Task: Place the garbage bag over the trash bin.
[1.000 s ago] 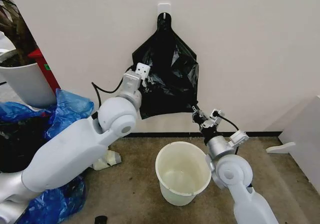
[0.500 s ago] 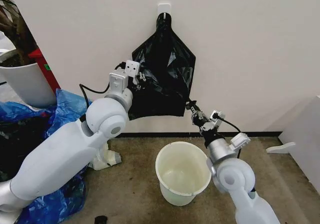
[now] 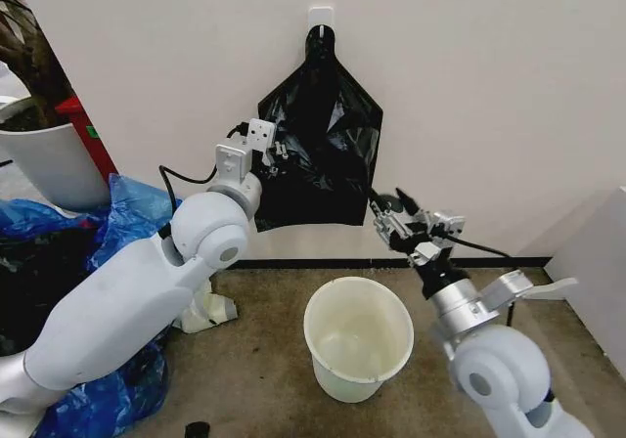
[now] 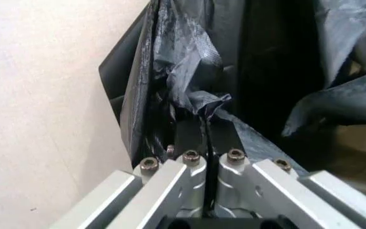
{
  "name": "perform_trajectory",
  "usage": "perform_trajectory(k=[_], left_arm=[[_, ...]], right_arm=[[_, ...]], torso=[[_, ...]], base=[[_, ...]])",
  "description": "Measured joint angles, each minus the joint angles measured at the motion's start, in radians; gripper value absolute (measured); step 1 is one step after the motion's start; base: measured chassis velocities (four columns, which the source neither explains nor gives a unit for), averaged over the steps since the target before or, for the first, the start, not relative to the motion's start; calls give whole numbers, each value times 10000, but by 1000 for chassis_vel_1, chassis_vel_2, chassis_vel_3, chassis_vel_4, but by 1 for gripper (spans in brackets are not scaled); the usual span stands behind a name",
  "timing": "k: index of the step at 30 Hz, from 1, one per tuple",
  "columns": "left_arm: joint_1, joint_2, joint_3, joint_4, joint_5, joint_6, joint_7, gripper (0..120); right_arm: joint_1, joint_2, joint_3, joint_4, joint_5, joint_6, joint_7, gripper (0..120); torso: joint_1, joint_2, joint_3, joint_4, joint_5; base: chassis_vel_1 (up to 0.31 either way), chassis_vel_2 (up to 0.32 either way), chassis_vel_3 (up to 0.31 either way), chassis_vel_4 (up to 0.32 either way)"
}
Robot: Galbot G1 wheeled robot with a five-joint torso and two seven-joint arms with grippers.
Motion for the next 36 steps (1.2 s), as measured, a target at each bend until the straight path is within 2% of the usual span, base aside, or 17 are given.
perform_trajectory(k=[1, 5, 6, 11, 15, 19, 23, 26, 32, 36], left_arm=[[-1, 15, 16, -4, -3, -8, 12, 0], [-131, 146, 182, -21, -27, -58, 96, 0], [-131, 146, 182, -21, -27, -58, 96, 0], [-207, 134, 239, 2, -40, -61, 120, 0], [-212, 110, 249, 16, -40, -62, 143, 0], [-265, 51, 285, 41, -40, -57, 174, 0], [-274, 17, 292, 46, -40, -46, 188, 0], [-244, 5, 275, 48, -31, -42, 221, 0], [-88, 6, 155, 30, 54, -40, 319, 0], [-3, 9, 106, 1, 104, -40, 366, 0]], right_arm=[[161, -69, -14, 23, 87, -90, 78, 79], [1589, -759, -615, 113, 888, -1052, 925, 98], [1589, -759, -615, 113, 888, -1052, 925, 98], [3350, -1412, -1748, -494, 812, -1706, 1389, 100], [4288, -1534, -2400, -731, 642, -2178, 1700, 100], [5492, -1564, -3394, -1201, -642, -3151, 1868, 100], [5960, -1621, -3874, -1324, -1359, -3868, 1761, 100], [6274, -1705, -4328, -1631, -2635, -4145, 1391, 100], [6676, -1715, -4607, -2024, -3893, -4769, 939, 100], [6818, -1669, -4656, -2327, -4859, -4862, 568, 90]], torso=[[0, 0, 0, 0, 0], [0, 0, 0, 1, -1], [0, 0, 0, 1, -1], [0, -1, 1, -1, 1], [0, -1, 2, 1, -1], [1, -1, 2, 1, -2], [0, -1, 1, -2, -2], [1, -1, 2, 0, -2], [1, -1, 1, -1, -2], [1, -1, 1, 1, -2]], base=[[0, 0, 0, 0], [0, 0, 0, 0], [0, 0, 0, 0], [0, 0, 0, 0], [0, 0, 0, 0], [0, 0, 0, 0], [0, 0, 0, 0], [0, 0, 0, 0], [0, 0, 0, 0], [0, 0, 0, 0]])
